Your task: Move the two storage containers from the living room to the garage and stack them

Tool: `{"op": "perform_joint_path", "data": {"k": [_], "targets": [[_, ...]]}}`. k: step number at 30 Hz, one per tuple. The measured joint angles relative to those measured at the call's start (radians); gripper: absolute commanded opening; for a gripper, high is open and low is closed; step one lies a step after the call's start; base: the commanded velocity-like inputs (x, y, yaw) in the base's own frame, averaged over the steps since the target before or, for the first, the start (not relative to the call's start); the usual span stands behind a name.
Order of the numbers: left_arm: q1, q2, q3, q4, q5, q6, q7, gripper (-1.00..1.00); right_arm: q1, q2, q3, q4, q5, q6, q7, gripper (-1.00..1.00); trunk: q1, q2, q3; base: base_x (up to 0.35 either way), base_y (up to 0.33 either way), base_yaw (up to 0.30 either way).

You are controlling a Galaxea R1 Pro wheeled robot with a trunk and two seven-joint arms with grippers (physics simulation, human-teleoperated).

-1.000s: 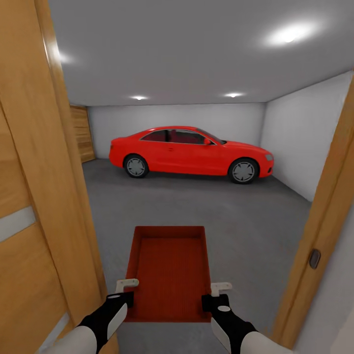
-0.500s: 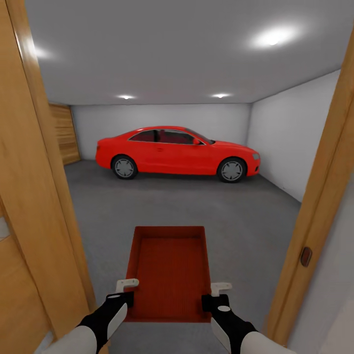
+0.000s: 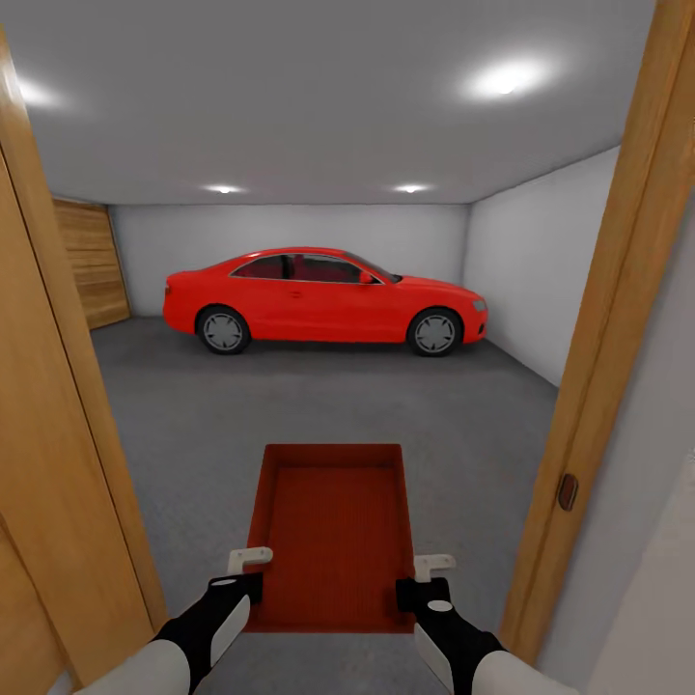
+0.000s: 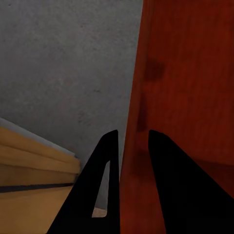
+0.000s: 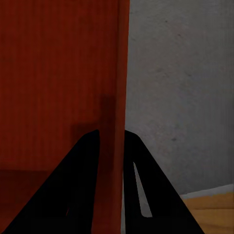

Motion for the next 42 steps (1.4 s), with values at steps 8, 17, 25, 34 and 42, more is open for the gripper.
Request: {"op": "perform_joint_path", "data": {"k": [8, 17, 25, 34, 42], "targets": [[0.0, -0.002, 0.004, 0.0, -0.004, 0.002, 0.001, -1.0, 0.0, -0.002, 0.002, -0.001, -0.001, 0.002, 0.001, -1.0, 0.0, 0.0, 0.0, 0.0, 0.0, -0.002], [0.0, -0.001, 0.005, 0.0, -0.004, 0.006, 0.0, -1.0, 0.0, -0.001, 0.001, -0.001, -0.001, 0.006, 0.001, -1.0, 0.0, 0.0, 0.0, 0.0, 0.0, 0.0], [0.0, -0.001, 0.002, 0.001, -0.002, 0.0, 0.0, -1.0, 0.0, -0.001, 0.001, 0.0, 0.0, 0.001, 0.001, -1.0, 0.0, 0.0, 0.0, 0.0, 0.0, 0.0], [0.0, -0.001, 0.002, 0.001, -0.001, -0.001, 0.0, -1.0, 0.0, -0.001, 0.001, 0.0, 0.0, 0.0, 0.001, -1.0, -0.001, 0.0, 0.0, 0.187, 0.0, 0.0], [0.0, -0.002, 0.003, 0.001, -0.002, -0.001, 0.0, -1.0, 0.0, -0.002, 0.003, -0.001, -0.001, 0.001, 0.001, -1.0, -0.001, 0.0, 0.0, 0.314, 0.0, 0.0]]}}
